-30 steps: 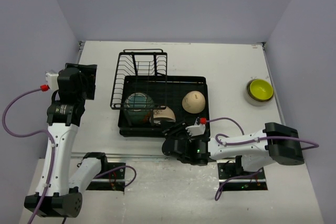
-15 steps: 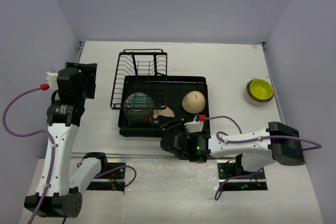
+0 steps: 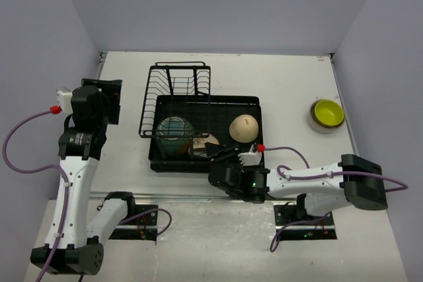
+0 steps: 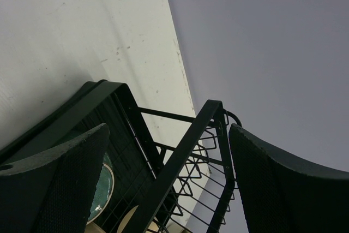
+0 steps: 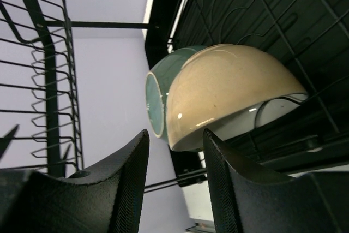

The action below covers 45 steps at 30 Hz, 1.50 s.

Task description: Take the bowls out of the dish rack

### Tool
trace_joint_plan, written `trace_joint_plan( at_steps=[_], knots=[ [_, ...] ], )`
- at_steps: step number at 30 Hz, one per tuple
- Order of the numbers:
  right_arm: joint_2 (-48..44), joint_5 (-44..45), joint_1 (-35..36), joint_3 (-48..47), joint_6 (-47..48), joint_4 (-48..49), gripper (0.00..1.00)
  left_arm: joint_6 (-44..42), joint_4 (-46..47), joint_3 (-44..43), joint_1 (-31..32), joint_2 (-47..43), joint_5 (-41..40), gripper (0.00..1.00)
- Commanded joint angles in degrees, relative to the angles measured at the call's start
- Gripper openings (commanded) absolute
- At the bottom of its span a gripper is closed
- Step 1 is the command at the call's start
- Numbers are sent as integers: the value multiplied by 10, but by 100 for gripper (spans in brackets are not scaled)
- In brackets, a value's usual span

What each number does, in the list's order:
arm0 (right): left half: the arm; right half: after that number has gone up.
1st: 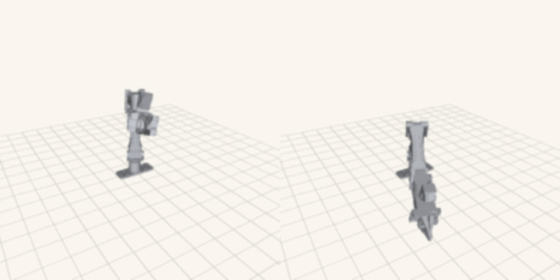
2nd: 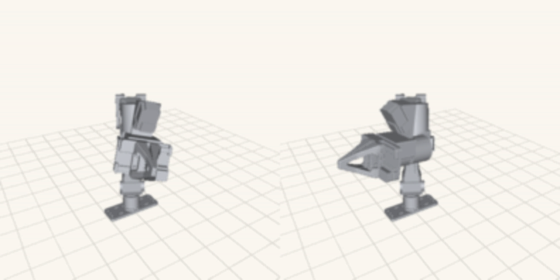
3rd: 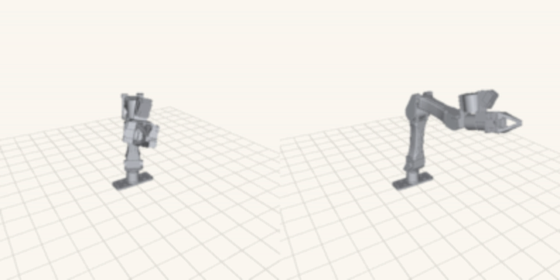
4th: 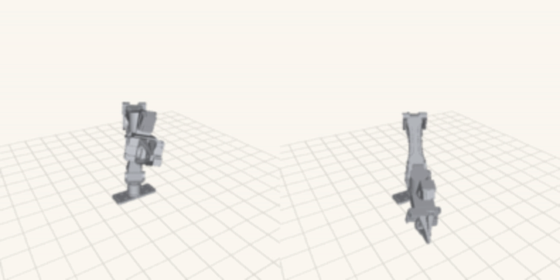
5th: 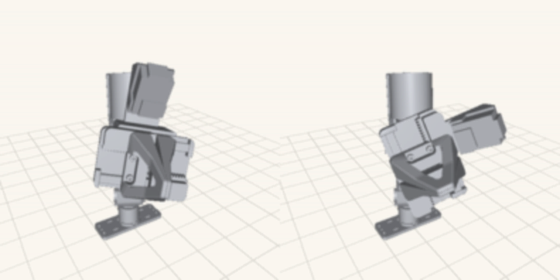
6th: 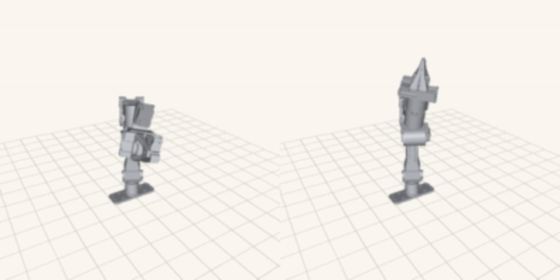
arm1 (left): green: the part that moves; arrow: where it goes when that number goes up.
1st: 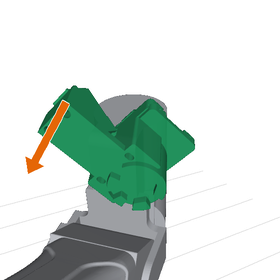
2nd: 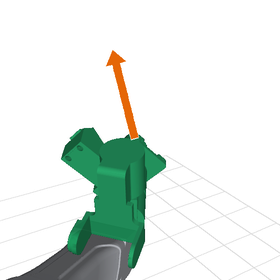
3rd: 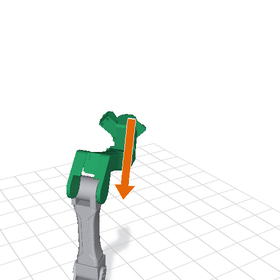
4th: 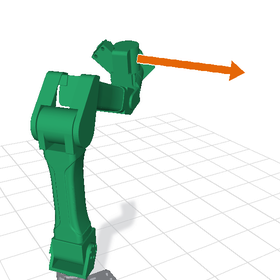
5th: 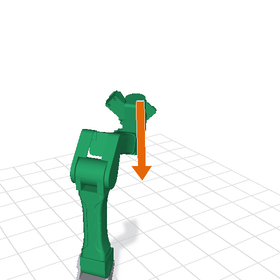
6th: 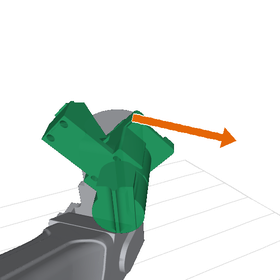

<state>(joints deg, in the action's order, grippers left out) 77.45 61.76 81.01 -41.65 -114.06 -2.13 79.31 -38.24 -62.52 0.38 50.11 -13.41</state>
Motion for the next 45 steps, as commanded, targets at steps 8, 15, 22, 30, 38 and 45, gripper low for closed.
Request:
trace_joint_plan(
  at_steps=[8, 15, 22, 30, 38, 45],
  knots=[
    [9, -8, -39, 22, -169, 162, 44, -7, 12, -15, -4, 0, -6, 90],
    [29, -14, -43, 10, -212, 138, 44, -6, 14, -13, -4, 3, -4, 90],
    [57, -12, -44, -4, -281, 80, 41, -3, 20, -12, -4, 9, -4, 90],
    [83, -23, -53, 15, -299, 134, 37, -9, 32, -9, -4, 16, -1, 90],
    [84, -30, -64, 25, -288, 145, 16, -9, 43, -8, -4, 24, 3, 90],
    [68, -30, -64, 24, -292, 123, 0, -7, 44, -1, -4, 24, 5, 90]
  ],
)
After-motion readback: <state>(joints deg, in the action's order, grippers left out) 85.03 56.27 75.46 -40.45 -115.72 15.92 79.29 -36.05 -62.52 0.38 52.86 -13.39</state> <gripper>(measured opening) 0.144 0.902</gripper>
